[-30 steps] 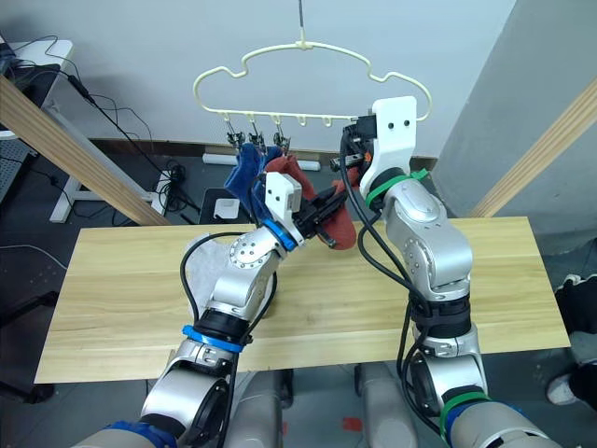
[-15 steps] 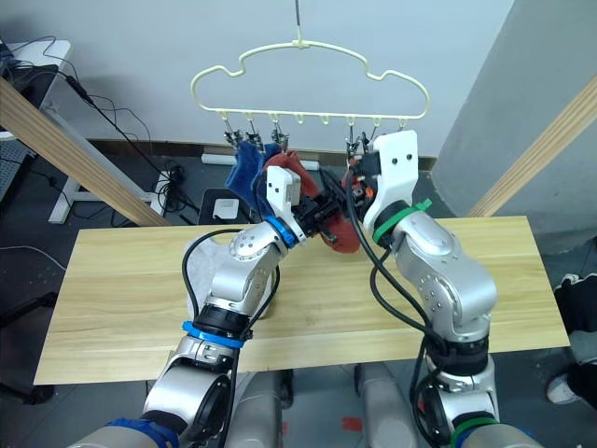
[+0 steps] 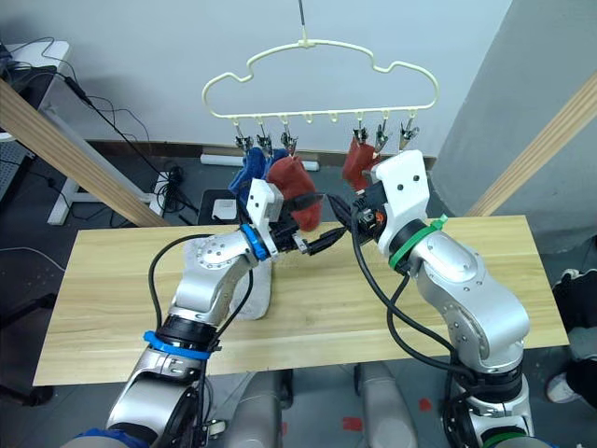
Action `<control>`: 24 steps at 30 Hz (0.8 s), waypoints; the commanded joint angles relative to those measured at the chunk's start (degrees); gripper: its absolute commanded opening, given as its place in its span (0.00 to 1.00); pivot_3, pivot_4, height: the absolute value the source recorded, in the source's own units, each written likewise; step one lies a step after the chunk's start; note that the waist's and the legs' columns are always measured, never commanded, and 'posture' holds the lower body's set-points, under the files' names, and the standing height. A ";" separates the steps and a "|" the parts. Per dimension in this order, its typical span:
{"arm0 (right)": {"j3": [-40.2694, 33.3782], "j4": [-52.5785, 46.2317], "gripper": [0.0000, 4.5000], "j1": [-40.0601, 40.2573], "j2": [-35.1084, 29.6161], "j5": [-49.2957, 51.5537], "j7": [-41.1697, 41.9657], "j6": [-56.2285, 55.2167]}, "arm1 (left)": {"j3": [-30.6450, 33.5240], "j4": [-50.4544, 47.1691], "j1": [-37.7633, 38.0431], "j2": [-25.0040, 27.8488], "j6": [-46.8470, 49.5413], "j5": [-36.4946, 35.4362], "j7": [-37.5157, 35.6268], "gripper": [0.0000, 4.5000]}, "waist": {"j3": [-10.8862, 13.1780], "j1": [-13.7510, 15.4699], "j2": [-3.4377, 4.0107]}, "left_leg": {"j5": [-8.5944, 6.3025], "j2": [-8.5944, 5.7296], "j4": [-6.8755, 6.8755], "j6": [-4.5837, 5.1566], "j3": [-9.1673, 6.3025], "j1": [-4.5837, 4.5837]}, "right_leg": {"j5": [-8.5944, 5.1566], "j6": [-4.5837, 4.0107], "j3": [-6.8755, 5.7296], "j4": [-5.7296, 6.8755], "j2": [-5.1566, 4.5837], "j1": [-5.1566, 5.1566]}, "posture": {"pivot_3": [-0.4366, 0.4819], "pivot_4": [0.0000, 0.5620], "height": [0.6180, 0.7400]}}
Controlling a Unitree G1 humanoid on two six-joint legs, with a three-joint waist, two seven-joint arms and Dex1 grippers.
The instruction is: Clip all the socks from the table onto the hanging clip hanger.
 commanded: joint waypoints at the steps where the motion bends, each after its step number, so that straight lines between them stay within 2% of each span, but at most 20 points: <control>1: -1.73 -2.29 0.78 0.96 1.35 -2.37 -3.25 -2.20 | 3.50 -7.49 -0.23 5.37 2.88 -5.73 -6.75 1.00 | 0.00 -0.07 0.00 | 0.00 0.00 -0.01 0.00 0.02 0.02 | 0.00 0.00 0.03 0.02 0.00 -0.01 | 0.29 0.61 1.00; 5: -1.17 -0.78 0.78 0.63 1.13 -4.81 -3.77 -4.23 | 5.29 -12.79 1.14 10.16 5.21 -7.34 -8.05 1.00 | 0.00 0.08 0.01 | 0.00 0.00 -0.03 -0.01 0.03 0.00 | 0.00 -0.01 0.03 -0.02 -0.02 -0.02 | 0.31 0.61 1.00; 8: -0.92 0.62 0.66 0.42 1.83 -5.55 -4.02 -5.30 | 6.18 -13.81 -0.25 10.72 7.44 -7.62 -6.07 1.00 | 0.00 0.42 0.01 | 0.00 -0.03 -0.03 0.00 0.03 0.00 | 0.00 0.00 0.01 -0.03 -0.06 -0.01 | 0.32 0.61 1.00; 10: -0.28 1.81 0.51 -0.01 2.11 -6.30 -3.89 -5.95 | 6.14 -13.52 -1.44 10.40 7.49 -7.14 -5.11 1.00 | 0.00 0.50 0.01 | 0.00 -0.04 -0.02 0.00 0.02 -0.01 | 0.00 0.00 0.00 -0.03 -0.05 -0.01 | 0.33 0.61 1.00; 24: -2.53 15.01 0.51 -6.91 6.59 -11.50 -8.33 -9.24 | 3.59 -12.77 -4.93 8.74 6.25 -5.39 -4.86 1.00 | 0.00 0.29 0.01 | 0.00 -0.02 -0.05 0.00 0.04 -0.01 | 0.11 -0.19 0.01 -0.02 -0.02 -0.04 | 0.32 0.60 1.00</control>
